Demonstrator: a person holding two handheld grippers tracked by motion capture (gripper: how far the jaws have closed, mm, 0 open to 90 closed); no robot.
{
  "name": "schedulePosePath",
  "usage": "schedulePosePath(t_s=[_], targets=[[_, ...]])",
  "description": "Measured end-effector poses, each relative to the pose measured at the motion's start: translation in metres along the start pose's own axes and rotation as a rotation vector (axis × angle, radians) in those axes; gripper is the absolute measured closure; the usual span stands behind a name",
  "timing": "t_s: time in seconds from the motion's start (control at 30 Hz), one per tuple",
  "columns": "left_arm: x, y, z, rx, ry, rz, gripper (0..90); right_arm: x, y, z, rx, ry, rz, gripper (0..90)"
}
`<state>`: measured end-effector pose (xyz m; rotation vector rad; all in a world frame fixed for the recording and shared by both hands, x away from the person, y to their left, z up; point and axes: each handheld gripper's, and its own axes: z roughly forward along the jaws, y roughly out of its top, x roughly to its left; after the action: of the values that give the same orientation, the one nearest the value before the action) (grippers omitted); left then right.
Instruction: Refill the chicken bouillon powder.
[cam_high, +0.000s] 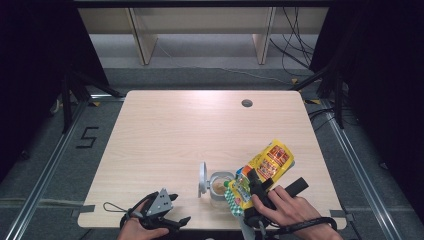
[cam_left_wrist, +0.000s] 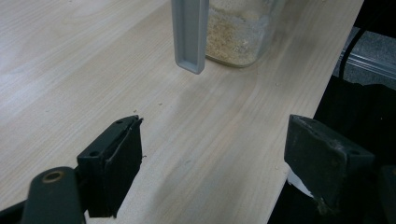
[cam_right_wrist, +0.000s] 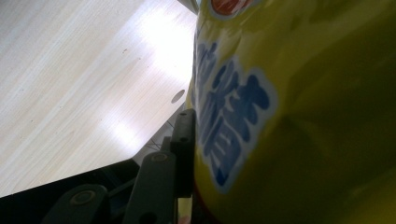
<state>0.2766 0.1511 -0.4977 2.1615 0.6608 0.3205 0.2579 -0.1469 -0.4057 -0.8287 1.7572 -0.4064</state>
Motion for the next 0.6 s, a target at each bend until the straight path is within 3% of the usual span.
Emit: schedulePosePath(t_s=[0.1, 0.13, 0.17, 0.3, 0.33, 0.37, 0.53, 0.6], targets=[[0.0004, 0.0004, -0.0006, 0.005, 0.007, 0.011, 18.6, -0.0007, 0.0005, 0.0013, -0.006, 0.027, -0.002, 69.4], [0.0005, 0.0005, -0.0007, 0.007, 0.007, 0.014, 18.6, -0.0003, 0.0013, 0.0011, -0.003, 0.008, -0.009, 69.4], [0.0006, 0.0005, -0.0008, 0.007, 0.006, 0.014, 18.7, -0.0011, 0.0013, 0.0016, -0.010, 0.027, -0.009, 69.3], [0.0008, 0.0004, -0.0009, 0.007, 0.006, 0.012, 18.6, -0.0012, 0.0017, 0.0019, -0.010, 0.023, -0.002, 69.4], [0.0004, 0.0008, -0.0011, 0.007, -0.020, 0.000, 18.6, -0.0011, 0.0015, 0.0021, -0.012, 0.025, -0.003, 69.4], [0.0004, 0.0008, -0.0011, 0.007, -0.020, 0.000, 18.6, -0.0011, 0.0015, 0.0021, -0.012, 0.025, -0.003, 69.4], [0.0002, 0.0006, -0.0010, 0.003, -0.018, -0.002, 18.6, -0.0012, 0.0007, 0.0020, -0.013, 0.024, -0.005, 69.4], [0.0002, 0.0004, -0.0007, 0.003, 0.001, 0.007, 18.6, -0.0009, 0.0004, 0.0017, -0.011, 0.024, 0.001, 69.4]])
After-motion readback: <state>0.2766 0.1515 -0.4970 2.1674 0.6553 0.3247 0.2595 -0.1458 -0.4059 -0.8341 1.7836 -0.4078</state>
